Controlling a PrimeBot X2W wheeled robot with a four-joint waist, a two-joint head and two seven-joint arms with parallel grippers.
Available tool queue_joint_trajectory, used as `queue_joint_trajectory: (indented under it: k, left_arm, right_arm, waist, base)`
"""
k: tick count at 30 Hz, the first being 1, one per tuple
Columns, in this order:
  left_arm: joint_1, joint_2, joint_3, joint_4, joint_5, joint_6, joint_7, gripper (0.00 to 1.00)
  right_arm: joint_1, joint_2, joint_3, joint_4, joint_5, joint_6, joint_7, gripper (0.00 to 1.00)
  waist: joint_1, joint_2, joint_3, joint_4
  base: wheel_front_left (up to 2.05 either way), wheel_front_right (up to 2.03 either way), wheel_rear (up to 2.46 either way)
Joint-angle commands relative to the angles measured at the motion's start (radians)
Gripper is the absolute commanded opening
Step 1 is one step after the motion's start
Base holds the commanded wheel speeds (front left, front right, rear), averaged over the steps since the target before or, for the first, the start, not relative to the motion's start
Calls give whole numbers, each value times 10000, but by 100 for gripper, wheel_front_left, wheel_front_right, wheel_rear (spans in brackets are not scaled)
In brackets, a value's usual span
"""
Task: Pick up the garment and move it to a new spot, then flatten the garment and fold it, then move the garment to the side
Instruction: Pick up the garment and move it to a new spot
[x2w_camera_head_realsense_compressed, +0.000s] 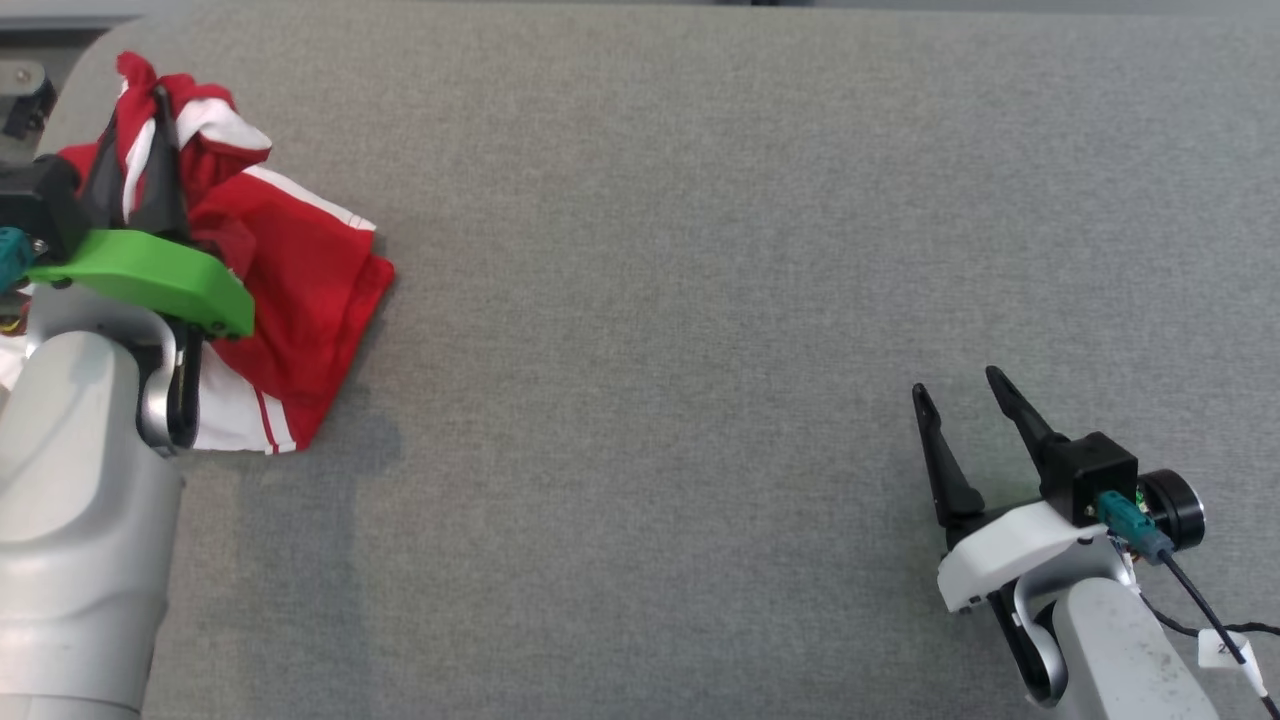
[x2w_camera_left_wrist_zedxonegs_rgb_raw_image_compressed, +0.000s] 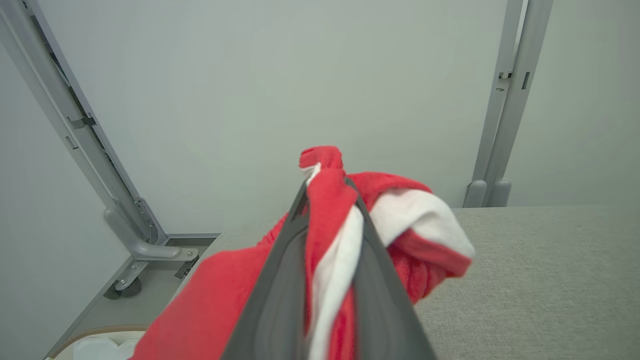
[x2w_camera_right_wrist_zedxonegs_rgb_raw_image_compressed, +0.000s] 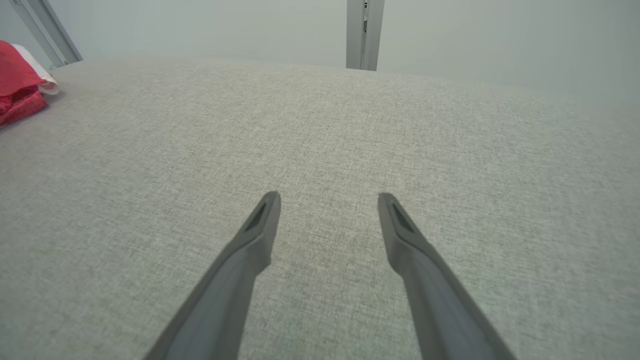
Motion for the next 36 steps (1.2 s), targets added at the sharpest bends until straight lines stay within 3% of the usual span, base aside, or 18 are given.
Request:
queue_joint_trajectory:
  k: [1, 7, 15, 22, 23, 24, 30, 36]
  left_arm:
    - [237, -143, 51, -298, 134, -53, -28, 0]
    - [459, -1048, 24, -1741, 632, -296, -21, 0]
    - [258, -2439, -1046, -1963, 842, -526, -22, 0]
    - [433, -2872, -2447, -1694, 98, -564, -22, 0]
    - [589, -2878, -2744, -1496, -39, -565, -19, 42]
    - [613, -2885, -2886, -1481, -89, -547, -22, 100]
    - [1311, -2876, -2808, -1195, -25, -103, -23, 100]
    - [2562, -2818, -1318, -1533, 608, 133, -23, 100]
  right_arm:
    - [205, 36, -4, 19, 45, -6, -49, 100]
    - [507, 113, 168, 40, 47, -6, -49, 100]
    - [741, 162, 376, 60, 130, -6, -49, 100]
    - [744, 181, 565, 17, 194, -7, -49, 100]
    - [738, 184, 598, 19, 254, -7, -49, 100]
    - [733, 182, 639, 20, 296, -7, -49, 100]
    - [825, 183, 524, -40, 435, -7, -49, 100]
    - [926, 179, 242, -160, 321, -7, -49, 100]
  waist:
    - [-1, 0, -715, -374]
    - [-1, 0, -1277, -1371]
    - [-1, 0, -1434, -2899]
    - [-1, 0, -1238, -3904]
    - [-1, 0, -1215, -3992]
    - [-1, 0, -1193, -4056]
    - [-1, 0, -1180, -3956]
    - [-1, 0, -1371, -3336]
  base:
    - [0, 0, 0]
    - [0, 0, 0]
    - [0, 0, 0]
    - [0, 0, 0]
    - [0, 0, 0]
    - [0, 0, 0]
    - [0, 0, 0]
    - [0, 0, 0]
